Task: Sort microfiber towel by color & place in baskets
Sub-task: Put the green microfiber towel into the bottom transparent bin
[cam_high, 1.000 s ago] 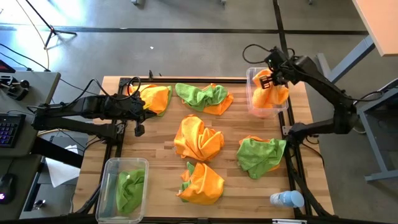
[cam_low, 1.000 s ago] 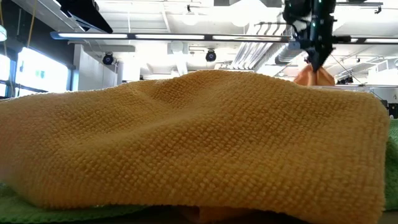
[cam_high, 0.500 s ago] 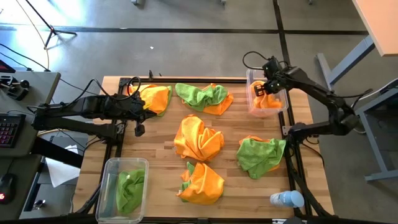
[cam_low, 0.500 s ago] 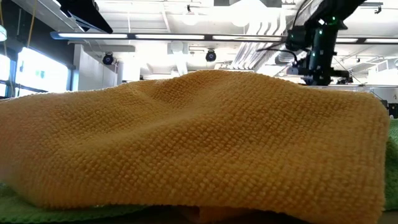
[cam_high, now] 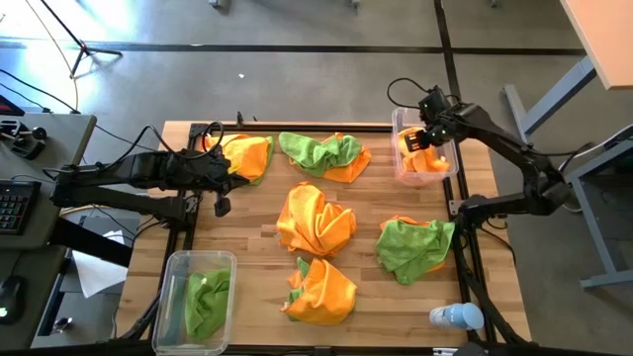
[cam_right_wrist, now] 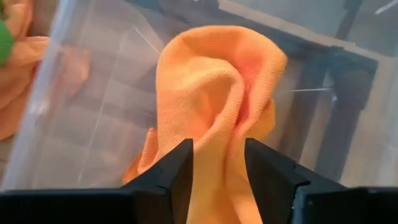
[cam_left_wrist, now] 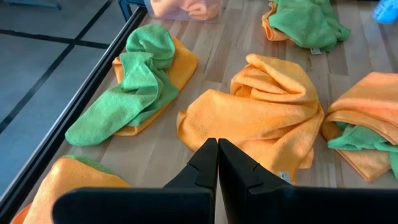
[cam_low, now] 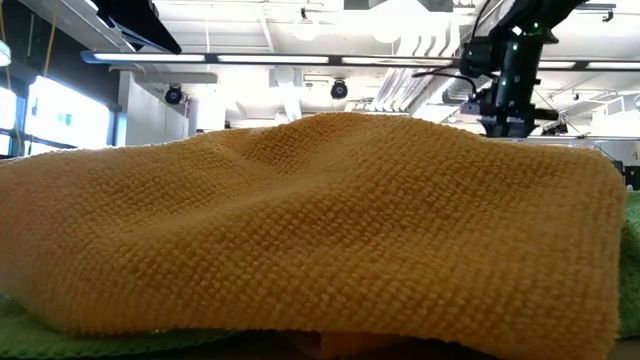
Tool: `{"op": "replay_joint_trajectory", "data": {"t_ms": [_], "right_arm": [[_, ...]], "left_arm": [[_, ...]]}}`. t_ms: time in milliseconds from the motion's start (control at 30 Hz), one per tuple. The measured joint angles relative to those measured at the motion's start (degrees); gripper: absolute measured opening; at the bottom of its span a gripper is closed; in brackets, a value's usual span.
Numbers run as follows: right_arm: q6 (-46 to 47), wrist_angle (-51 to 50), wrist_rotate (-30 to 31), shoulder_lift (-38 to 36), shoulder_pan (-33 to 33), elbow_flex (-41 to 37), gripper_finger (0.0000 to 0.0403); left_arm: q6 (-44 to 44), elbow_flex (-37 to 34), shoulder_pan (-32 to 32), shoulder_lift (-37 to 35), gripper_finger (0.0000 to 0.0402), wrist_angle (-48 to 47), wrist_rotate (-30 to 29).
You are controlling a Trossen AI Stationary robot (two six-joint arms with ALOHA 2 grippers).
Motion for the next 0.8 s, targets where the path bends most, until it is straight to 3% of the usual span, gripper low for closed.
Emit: {"op": "replay_joint_trajectory", "data": {"t_ms": [233,367,600,800], "right_arm": [[-1.52,-8.36,0.09,-0.46,0.26,6.47,0.0144],[-2.36,-8.70,0.02,-3.90,1.76,4.10,0.0124],[2.44,-4.49,-8.32,-18.28,3.89,-5.55,0.0013],[8.54,-1.14,-9.88,-31.80,9.77,-7.12,0.0012]], "left_arm": [[-0.02,0.00,0.02,-0.02,0.0000,0.00,-1.65],[-1.25,0.00,0.01,-0.01,0.0000,0.02,-1.63],[-5.12,0.00,0.01,-0.01,0.0001,0.22,-1.87],[-5.63,0.00,0.02,0.00,0.0037,2.53,-4.47]]}}
